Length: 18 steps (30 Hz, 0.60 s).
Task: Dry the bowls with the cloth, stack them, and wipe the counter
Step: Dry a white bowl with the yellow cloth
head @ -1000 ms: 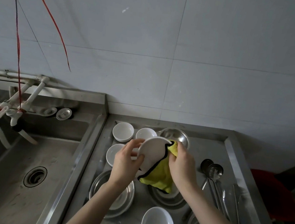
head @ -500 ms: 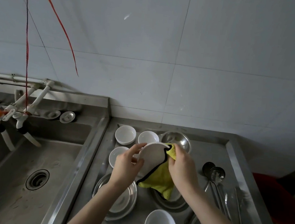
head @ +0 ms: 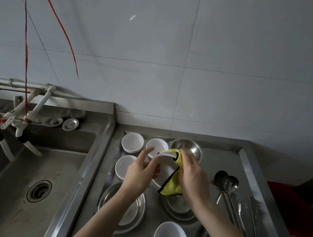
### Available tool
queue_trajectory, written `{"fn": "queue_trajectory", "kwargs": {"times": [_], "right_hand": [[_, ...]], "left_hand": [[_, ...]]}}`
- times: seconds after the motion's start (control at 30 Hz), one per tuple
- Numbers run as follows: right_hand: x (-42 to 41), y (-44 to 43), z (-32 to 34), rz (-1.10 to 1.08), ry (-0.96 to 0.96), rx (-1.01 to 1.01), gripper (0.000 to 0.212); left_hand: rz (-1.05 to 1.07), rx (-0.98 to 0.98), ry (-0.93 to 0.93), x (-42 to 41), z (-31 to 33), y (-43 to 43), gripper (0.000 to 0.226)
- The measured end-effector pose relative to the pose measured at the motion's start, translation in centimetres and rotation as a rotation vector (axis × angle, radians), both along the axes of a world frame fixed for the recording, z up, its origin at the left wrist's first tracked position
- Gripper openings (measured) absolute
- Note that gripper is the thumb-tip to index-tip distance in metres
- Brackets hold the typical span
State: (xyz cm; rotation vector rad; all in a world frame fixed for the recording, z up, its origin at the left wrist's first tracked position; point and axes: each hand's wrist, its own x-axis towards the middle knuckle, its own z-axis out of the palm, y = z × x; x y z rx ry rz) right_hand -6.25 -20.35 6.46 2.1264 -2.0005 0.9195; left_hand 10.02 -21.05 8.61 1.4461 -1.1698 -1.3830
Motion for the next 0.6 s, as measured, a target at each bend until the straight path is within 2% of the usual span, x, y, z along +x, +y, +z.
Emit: {"fn": "queue_trajectory", "kwargs": {"times": [0.1, 0.23, 0.33, 0.4, 0.47, 0.53, 0.6], "right_hand": [[0.9, 0.9, -0.5, 0.076, 0.071, -0.041, 0.061], [1.9, 2.1, -1.4, 0.199, 0.127, -0.083, 0.066], [1.8, 2.3, -1.6, 0.238, -0.006, -0.015, 0.063], [1.7, 2.6, -1.6, 0.284, -0.068, 0.027, 0.062], [1.5, 2.7, -1.3, 0.307, -0.214, 0.068, 0.06], [0.9, 2.5, -0.9, 0.203, -0.396, 0.068, 0.047], [0.0, 2.1, -0.8, 0.084, -0.473, 0.082, 0.037]], "left_hand": [[0.025, 0.211, 0.276, -0.9, 0.6, -1.2, 0.026], [0.108, 0.251, 0.417, -1.3, 0.4, -1.8, 0.024], [0.158, 0.258, 0.432, -1.4, -0.1, -2.0, 0.015], [0.16, 0.273, 0.44, -1.2, -0.4, -2.2, 0.017], [0.135, 0.286, 0.431, -0.7, -0.7, -2.3, 0.019], [0.108, 0.273, 0.43, -0.1, -1.1, -2.3, 0.01], [0.094, 0.257, 0.471, 0.5, -1.3, -2.3, 0.009]]}}
